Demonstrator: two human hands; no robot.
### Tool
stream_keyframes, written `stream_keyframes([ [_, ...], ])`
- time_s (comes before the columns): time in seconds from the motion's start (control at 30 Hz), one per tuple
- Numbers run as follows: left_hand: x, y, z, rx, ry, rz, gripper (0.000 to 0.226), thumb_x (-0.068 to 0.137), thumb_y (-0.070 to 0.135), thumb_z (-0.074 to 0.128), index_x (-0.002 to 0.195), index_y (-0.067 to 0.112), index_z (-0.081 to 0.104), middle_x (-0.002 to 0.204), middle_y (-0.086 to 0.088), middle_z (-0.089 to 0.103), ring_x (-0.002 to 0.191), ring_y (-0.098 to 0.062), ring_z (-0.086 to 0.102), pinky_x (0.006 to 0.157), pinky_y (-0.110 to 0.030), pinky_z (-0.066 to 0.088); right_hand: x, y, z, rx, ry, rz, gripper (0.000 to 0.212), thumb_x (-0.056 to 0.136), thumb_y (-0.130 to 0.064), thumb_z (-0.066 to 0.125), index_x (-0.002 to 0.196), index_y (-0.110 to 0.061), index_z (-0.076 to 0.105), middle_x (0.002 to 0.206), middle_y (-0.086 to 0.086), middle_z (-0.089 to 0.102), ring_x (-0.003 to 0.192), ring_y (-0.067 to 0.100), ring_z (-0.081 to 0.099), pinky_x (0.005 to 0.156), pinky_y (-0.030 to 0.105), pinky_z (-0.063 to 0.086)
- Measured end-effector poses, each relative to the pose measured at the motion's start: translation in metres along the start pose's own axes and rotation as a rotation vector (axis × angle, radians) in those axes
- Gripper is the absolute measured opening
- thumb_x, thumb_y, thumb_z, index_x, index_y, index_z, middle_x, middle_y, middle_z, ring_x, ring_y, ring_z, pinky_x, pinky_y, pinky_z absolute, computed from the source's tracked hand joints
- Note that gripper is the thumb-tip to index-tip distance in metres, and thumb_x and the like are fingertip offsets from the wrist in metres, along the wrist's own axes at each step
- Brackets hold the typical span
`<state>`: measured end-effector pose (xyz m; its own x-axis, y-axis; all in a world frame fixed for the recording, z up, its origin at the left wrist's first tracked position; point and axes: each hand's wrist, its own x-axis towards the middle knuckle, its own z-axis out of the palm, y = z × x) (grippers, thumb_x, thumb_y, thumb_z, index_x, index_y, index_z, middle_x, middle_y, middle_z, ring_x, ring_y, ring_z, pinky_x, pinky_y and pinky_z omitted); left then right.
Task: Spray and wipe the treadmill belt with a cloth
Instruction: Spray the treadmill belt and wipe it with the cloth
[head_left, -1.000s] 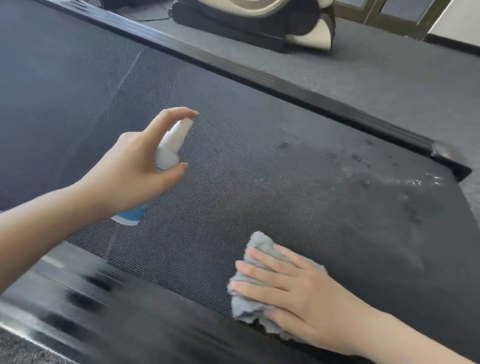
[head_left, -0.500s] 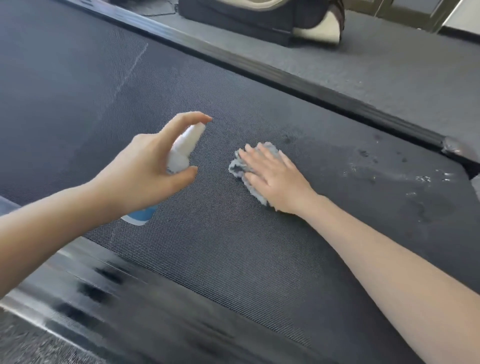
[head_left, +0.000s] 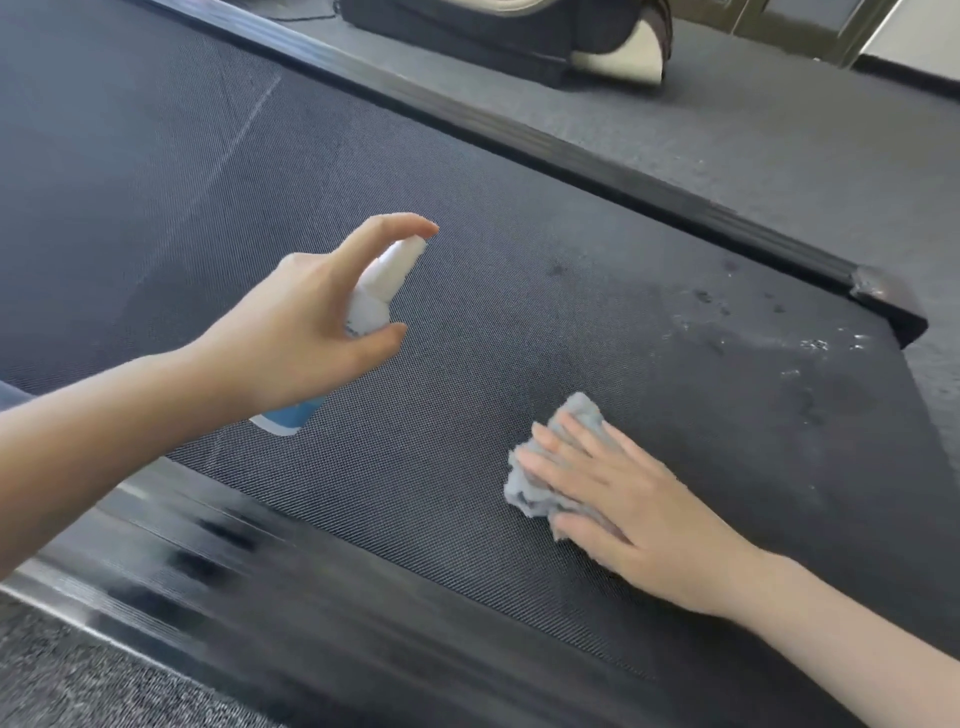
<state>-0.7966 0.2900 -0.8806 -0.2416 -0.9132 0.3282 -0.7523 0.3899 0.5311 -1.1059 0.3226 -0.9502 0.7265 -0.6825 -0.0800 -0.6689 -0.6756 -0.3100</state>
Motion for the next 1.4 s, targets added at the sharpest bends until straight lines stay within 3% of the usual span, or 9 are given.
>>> stream_keyframes([
  [0.27, 0.006, -0.002, 0.010, -0.017, -0.020, 0.028, 0.065, 0.073, 0.028, 0.060, 0.132, 0.040, 0.035, 0.081, -0.005, 0.067, 0.061, -0.013, 0.056, 0.064, -0.017, 0.040, 0.069, 0.004, 0.003, -0.112, 0.067, -0.028, 0.056, 0.096, -0.051, 0.027, 0.149, -0.036, 0.017, 0.158, -0.016, 0.008, 0.145, 0.003, -0.008, 0.119, 0.034, -0.005],
  [0.47, 0.007, 0.000, 0.009, 0.002, -0.013, 0.010, 0.064, 0.076, 0.024, 0.061, 0.133, 0.037, 0.036, 0.065, -0.004, 0.062, 0.065, -0.015, 0.054, 0.060, -0.017, 0.040, 0.143, 0.028, -0.005, -0.127, 0.138, 0.064, 0.055, 0.094, -0.056, 0.018, 0.147, -0.042, 0.014, 0.158, -0.016, 0.009, 0.145, 0.004, -0.002, 0.118, 0.037, -0.004],
  [0.63, -0.004, -0.005, -0.004, 0.009, 0.004, -0.040, 0.064, 0.081, 0.015, 0.068, 0.132, 0.039, 0.038, 0.061, -0.001, 0.059, 0.064, -0.013, 0.053, 0.054, -0.018, 0.039, 0.131, 0.103, -0.028, -0.083, 0.185, 0.459, 0.050, 0.099, -0.050, 0.021, 0.148, -0.043, 0.014, 0.158, -0.014, 0.005, 0.146, 0.007, -0.004, 0.117, 0.039, -0.002],
  [0.8, -0.009, -0.011, -0.014, 0.030, 0.031, -0.075, 0.068, 0.078, 0.014, 0.070, 0.131, 0.041, 0.038, 0.064, -0.001, 0.062, 0.061, -0.017, 0.053, 0.065, -0.035, 0.048, 0.078, 0.158, -0.039, -0.054, 0.234, 0.782, 0.049, 0.101, -0.043, 0.022, 0.149, -0.036, 0.018, 0.159, -0.009, 0.008, 0.147, 0.013, 0.000, 0.119, 0.042, 0.004],
  [0.9, -0.008, -0.012, -0.012, 0.016, 0.024, -0.077, 0.062, 0.078, 0.027, 0.066, 0.131, 0.042, 0.037, 0.065, -0.001, 0.062, 0.067, -0.022, 0.059, 0.068, -0.041, 0.048, 0.086, 0.146, -0.039, 0.005, 0.239, 0.753, 0.048, 0.102, -0.037, 0.027, 0.149, -0.033, 0.022, 0.159, -0.007, 0.010, 0.147, 0.015, 0.001, 0.119, 0.039, 0.005],
  [1.0, -0.005, -0.008, -0.008, -0.011, -0.011, -0.078, 0.063, 0.073, 0.033, 0.059, 0.130, 0.044, 0.035, 0.064, 0.001, 0.062, 0.064, -0.012, 0.056, 0.063, -0.027, 0.046, 0.098, 0.118, -0.033, 0.000, 0.202, 0.595, 0.047, 0.099, -0.041, 0.026, 0.146, -0.036, 0.025, 0.156, -0.011, 0.017, 0.145, 0.018, 0.009, 0.117, 0.043, 0.013],
  [1.07, -0.004, -0.004, -0.005, -0.007, -0.041, -0.051, 0.063, 0.074, 0.033, 0.059, 0.130, 0.045, 0.035, 0.062, 0.003, 0.060, 0.066, -0.007, 0.055, 0.056, -0.023, 0.042, 0.100, 0.086, -0.028, 0.005, 0.200, 0.446, 0.049, 0.095, -0.044, 0.026, 0.144, -0.036, 0.030, 0.154, -0.007, 0.023, 0.143, 0.020, 0.016, 0.115, 0.044, 0.019],
  [1.27, 0.000, -0.003, -0.002, -0.001, -0.027, -0.008, 0.067, 0.078, 0.020, 0.069, 0.129, 0.047, 0.035, 0.061, 0.002, 0.058, 0.062, -0.005, 0.054, 0.050, -0.025, 0.038, 0.110, -0.054, 0.014, -0.083, 0.132, -0.211, 0.052, 0.094, -0.040, 0.034, 0.144, -0.027, 0.035, 0.153, -0.001, 0.032, 0.144, 0.021, 0.019, 0.119, 0.042, 0.010],
  [1.4, 0.002, -0.007, -0.003, 0.009, -0.026, -0.005, 0.070, 0.076, 0.018, 0.069, 0.129, 0.049, 0.035, 0.065, -0.002, 0.060, 0.062, -0.008, 0.053, 0.054, -0.031, 0.043, 0.127, -0.051, 0.019, -0.146, 0.115, -0.187, 0.054, 0.096, -0.045, 0.029, 0.148, -0.032, 0.022, 0.157, -0.008, 0.019, 0.146, 0.012, 0.006, 0.119, 0.040, 0.000],
])
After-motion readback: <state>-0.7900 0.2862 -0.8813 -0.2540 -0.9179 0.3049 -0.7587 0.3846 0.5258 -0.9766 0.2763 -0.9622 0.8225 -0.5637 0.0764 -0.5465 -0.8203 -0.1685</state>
